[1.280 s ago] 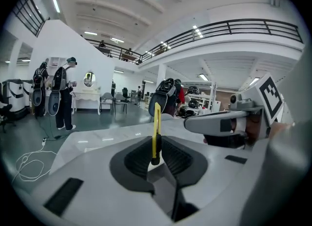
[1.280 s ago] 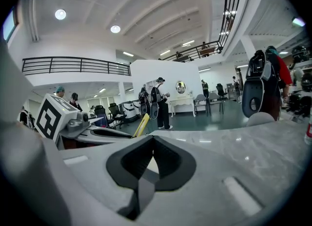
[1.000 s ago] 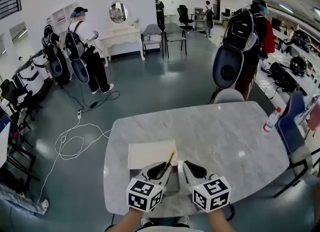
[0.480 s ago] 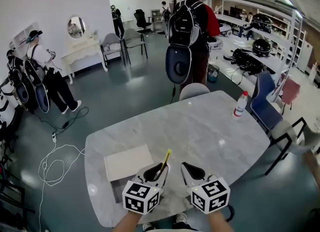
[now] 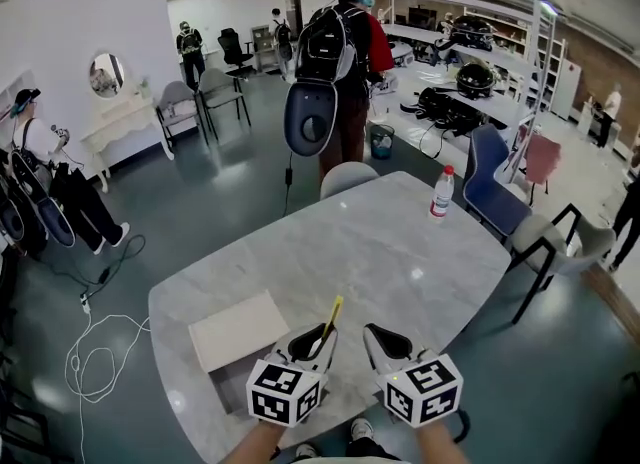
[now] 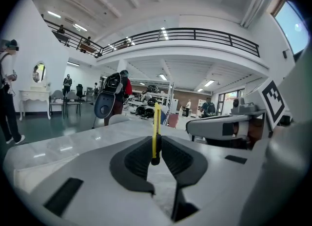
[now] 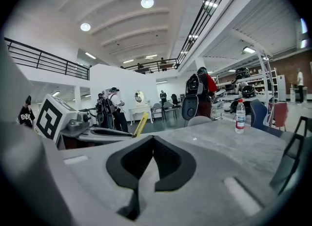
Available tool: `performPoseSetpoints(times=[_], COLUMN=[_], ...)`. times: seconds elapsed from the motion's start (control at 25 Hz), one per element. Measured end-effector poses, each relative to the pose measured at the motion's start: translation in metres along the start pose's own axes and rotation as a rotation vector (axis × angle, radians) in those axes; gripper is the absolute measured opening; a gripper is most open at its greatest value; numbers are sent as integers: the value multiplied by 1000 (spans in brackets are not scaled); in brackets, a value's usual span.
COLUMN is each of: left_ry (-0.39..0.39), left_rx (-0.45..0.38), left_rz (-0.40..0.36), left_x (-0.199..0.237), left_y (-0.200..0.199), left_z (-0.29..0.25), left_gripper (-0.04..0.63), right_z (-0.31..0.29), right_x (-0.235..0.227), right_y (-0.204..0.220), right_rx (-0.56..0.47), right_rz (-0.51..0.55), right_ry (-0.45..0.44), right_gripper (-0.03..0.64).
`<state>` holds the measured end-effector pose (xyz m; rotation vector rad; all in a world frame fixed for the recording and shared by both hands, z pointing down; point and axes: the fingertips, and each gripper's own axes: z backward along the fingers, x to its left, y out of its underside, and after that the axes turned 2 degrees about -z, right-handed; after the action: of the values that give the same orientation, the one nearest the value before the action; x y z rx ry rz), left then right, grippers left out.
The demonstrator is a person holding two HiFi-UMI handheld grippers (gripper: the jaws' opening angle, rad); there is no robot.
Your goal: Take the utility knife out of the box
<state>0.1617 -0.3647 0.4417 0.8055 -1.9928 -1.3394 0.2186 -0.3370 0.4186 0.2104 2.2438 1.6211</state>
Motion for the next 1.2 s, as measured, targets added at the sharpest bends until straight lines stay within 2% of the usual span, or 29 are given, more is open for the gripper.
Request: performPoseSetpoints(times=[0.56,1.2], left_ry=[115,124], left_rx=[13,14], left_rz=[-30,-31], left_x=[-38,-41], left_y=[10,10], left_z=[-4,-4], left_gripper=[57,57], right_z=[41,40], right_x=[-6,-5], right_y=[14,12], right_rx=[-30,-35], right_rz=[-36,-34], right_ry=[117,117], right_gripper=[5,5])
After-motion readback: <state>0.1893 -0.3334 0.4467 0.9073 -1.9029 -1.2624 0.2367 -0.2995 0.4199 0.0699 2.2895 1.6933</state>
